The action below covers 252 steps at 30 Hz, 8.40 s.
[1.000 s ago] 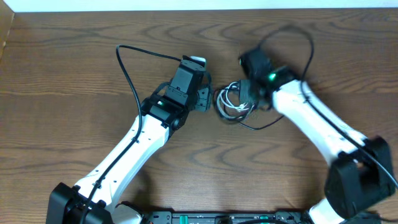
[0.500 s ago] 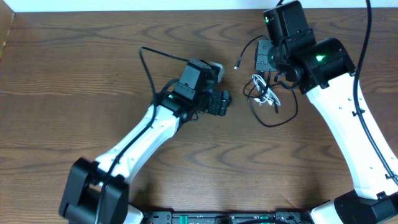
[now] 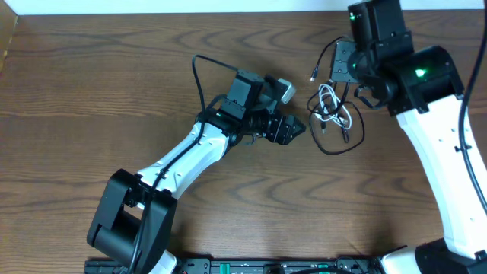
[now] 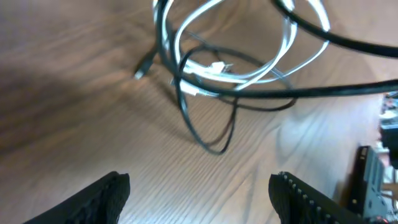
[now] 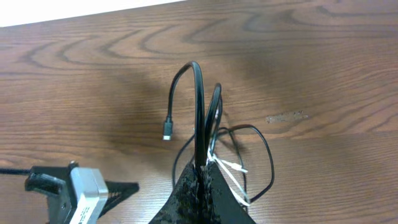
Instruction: Untangle cables
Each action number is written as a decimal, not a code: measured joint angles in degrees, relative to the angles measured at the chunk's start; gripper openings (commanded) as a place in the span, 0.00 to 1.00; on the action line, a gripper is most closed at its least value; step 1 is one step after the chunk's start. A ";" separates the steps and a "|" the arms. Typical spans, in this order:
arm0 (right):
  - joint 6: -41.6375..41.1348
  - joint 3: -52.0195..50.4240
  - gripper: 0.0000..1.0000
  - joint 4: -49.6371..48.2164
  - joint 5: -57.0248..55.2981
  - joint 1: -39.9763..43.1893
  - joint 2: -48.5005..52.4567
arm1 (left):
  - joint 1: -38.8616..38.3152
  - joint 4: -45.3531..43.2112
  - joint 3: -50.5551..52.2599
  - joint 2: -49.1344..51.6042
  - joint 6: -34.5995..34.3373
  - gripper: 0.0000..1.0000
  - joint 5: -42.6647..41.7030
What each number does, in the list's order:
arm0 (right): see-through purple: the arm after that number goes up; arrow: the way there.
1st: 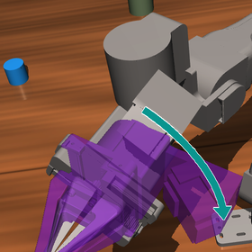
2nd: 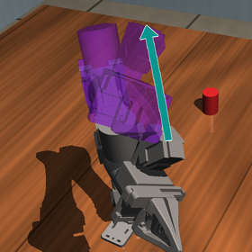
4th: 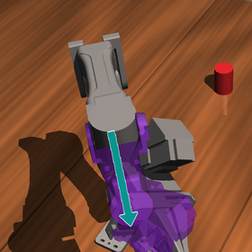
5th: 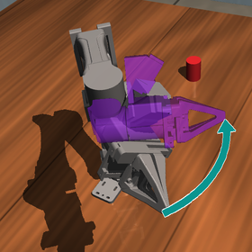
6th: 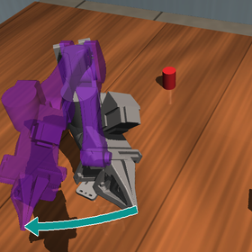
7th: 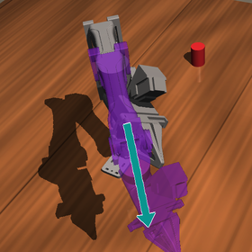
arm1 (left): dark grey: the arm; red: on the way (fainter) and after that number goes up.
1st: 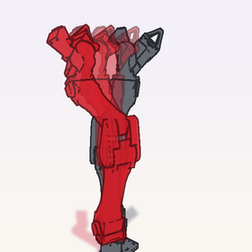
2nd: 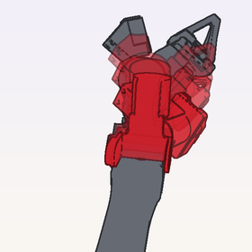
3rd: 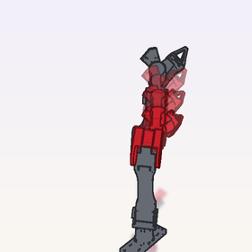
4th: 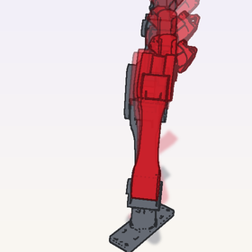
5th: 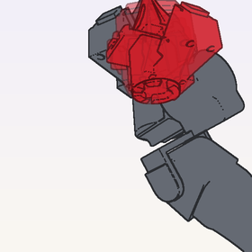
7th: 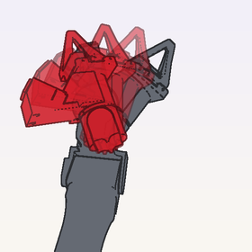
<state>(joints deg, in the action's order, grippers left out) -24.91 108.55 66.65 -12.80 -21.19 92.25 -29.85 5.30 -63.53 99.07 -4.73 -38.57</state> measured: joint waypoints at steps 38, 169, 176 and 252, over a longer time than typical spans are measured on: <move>0.17 0.24 0.01 2.01 3.15 1.40 -2.56 | -3.30 -13.73 0.09 10.49 1.79 0.77 -5.66; 10.51 0.26 0.01 1.01 15.02 25.57 5.79 | 50.10 5.20 0.22 -17.31 0.00 0.11 -0.76; 10.51 0.26 0.01 -1.11 17.31 18.21 5.79 | 42.29 7.21 0.22 -17.31 0.00 0.12 -0.74; 36.94 -24.61 0.71 -4.98 41.22 4.85 6.08 | 9.01 3.63 0.22 -17.31 -0.85 0.41 3.54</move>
<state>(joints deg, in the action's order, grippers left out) 12.03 83.94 61.67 28.42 -16.34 98.32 -20.84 8.93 -63.31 81.76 -5.58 -35.03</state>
